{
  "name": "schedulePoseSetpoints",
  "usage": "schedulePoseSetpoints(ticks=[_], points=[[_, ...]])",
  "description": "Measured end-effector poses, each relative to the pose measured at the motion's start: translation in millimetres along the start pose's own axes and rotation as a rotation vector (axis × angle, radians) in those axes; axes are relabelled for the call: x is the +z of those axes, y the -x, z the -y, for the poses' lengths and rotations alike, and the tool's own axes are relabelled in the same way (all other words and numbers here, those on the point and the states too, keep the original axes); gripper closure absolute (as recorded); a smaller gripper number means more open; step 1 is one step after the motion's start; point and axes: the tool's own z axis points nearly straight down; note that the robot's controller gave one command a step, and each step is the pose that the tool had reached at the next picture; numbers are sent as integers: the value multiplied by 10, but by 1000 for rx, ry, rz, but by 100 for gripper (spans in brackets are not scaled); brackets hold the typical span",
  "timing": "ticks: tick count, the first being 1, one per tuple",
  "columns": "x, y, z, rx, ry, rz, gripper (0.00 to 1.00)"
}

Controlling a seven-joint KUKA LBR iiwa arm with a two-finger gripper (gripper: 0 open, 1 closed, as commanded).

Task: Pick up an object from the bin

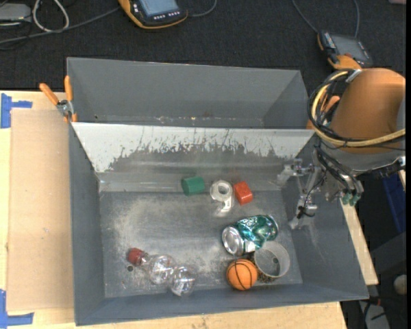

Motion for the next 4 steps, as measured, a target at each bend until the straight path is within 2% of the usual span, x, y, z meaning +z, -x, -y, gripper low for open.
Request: schedulePoseSetpoints(ticks=[1,2,3,4], points=[[-48,14,-6,-3,-1,7,0],[577,-14,-155,-134,-1,8,0],[728,-97,-390,-295,-4,19,0],[439,-243,-618,-363,-1,7,0]])
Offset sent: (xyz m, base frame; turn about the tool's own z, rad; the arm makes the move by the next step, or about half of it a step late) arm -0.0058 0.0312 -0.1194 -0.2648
